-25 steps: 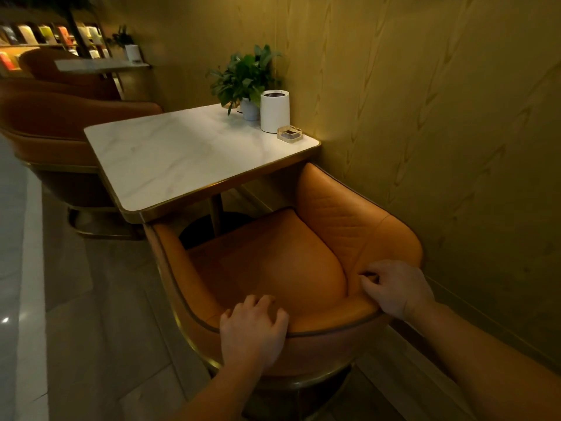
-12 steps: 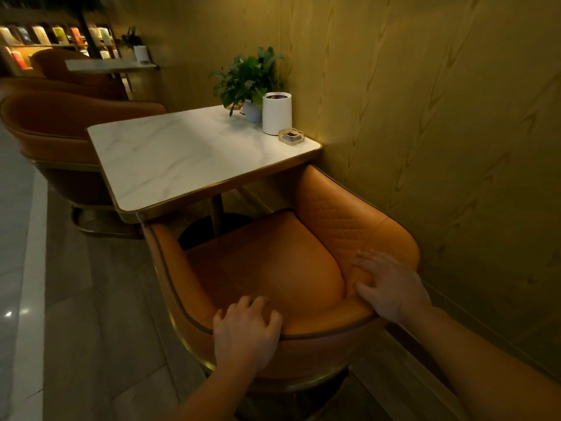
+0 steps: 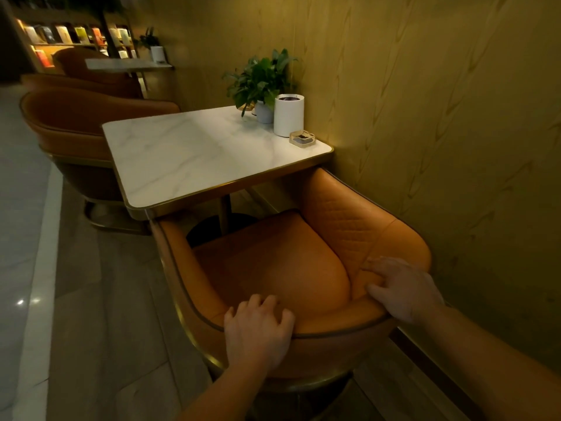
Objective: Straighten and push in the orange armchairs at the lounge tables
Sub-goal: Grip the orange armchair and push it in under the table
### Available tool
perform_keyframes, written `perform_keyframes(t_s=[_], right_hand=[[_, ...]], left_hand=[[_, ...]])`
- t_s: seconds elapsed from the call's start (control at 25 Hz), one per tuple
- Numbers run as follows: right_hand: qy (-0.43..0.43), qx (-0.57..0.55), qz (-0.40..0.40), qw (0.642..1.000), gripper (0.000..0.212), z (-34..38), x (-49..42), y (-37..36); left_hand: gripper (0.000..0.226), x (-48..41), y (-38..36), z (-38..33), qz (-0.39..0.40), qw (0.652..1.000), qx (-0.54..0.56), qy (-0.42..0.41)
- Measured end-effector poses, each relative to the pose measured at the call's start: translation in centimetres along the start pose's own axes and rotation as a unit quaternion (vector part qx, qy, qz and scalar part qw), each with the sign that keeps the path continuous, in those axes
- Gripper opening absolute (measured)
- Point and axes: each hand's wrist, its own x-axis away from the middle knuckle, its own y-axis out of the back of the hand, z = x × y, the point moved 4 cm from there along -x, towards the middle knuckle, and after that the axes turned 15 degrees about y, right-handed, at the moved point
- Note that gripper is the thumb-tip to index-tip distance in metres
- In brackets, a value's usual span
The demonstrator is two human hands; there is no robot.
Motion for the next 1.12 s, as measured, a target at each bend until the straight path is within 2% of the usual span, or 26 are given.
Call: perform_keyframes(t_s=[0.12, 0.28, 0.36, 0.72, 1.12], right_hand=[[-0.003, 0.005, 0.011, 1.0, 0.049, 0.5, 0.2, 0.3], [-0.028, -0.016, 0.093, 0.995, 0.054, 1.1, 0.0, 0.7], [-0.034, -0.029, 0.109, 0.993, 0.055, 2.6, 0.0, 0.9], [0.039, -0.02, 0.03, 0.999, 0.047, 15.2, -0.3, 8.7], [0.06, -0.038, 0.041, 0.997, 0.053, 29.3, -1.6, 11.5]], left_hand=[[0.058, -0.1, -0.1, 0.4, 0.024, 1.0, 0.0, -0.01], [0.063, 0.2, 0.9, 1.5, 0.107, 0.994, -0.02, 0.0], [0.062, 0.8, 3.4, 2.7, 0.088, 0.996, -0.005, 0.016], [0.064, 6.0, 18.5, 5.7, -0.034, 0.998, -0.046, -0.003], [0.062, 6.4, 28.8, 13.2, -0.066, 0.995, -0.06, -0.044]])
